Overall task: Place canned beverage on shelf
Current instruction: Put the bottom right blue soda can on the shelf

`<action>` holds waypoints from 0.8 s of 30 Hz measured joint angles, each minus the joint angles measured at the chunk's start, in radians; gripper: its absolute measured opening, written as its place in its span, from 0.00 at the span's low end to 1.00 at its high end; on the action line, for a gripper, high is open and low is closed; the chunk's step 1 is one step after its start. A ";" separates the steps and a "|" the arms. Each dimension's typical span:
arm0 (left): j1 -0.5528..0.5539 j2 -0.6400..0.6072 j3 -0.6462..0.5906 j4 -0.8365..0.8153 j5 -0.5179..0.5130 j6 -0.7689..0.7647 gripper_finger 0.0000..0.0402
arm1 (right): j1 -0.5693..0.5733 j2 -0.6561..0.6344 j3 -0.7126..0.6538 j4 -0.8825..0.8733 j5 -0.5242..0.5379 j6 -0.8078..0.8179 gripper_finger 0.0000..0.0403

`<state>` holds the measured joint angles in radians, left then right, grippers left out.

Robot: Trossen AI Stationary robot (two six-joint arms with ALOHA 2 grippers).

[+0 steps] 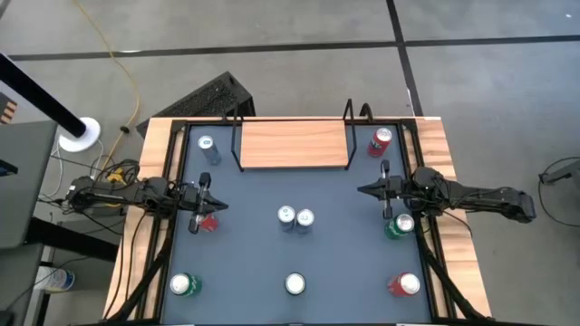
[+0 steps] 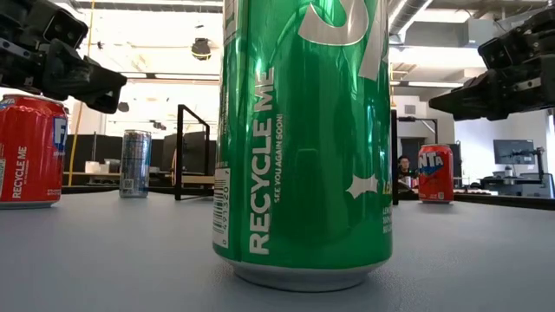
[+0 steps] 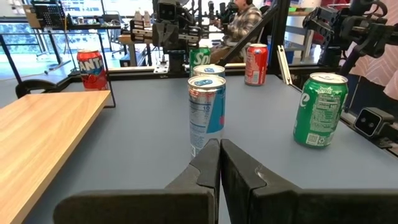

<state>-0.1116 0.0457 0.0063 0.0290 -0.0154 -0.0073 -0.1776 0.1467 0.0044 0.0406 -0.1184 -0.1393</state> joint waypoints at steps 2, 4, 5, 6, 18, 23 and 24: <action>0.000 0.000 0.000 0.000 0.000 0.000 0.00 | 0.000 0.000 0.000 -0.001 0.006 0.000 0.00; 0.000 0.000 0.000 0.000 0.000 0.000 0.00 | 0.000 0.000 0.000 -0.001 0.007 0.000 0.00; 0.000 0.000 0.000 0.000 0.000 0.000 0.00 | 0.000 0.000 0.000 -0.001 0.007 0.000 0.00; 0.000 0.000 0.000 0.000 0.000 0.000 0.00 | 0.000 0.000 0.000 -0.001 0.007 0.000 0.00; 0.000 0.000 0.000 0.000 0.000 0.000 0.00 | 0.000 0.000 0.000 -0.001 0.011 0.000 0.00; 0.000 0.000 0.000 0.000 0.000 0.000 0.00 | 0.000 0.000 0.000 -0.001 0.011 0.000 0.00; 0.000 0.000 0.000 0.000 0.000 0.000 0.00 | 0.000 0.000 0.000 -0.001 0.011 0.000 0.00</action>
<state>-0.1116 0.0458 0.0064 0.0288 -0.0151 -0.0072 -0.1776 0.1467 0.0044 0.0399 -0.1070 -0.1393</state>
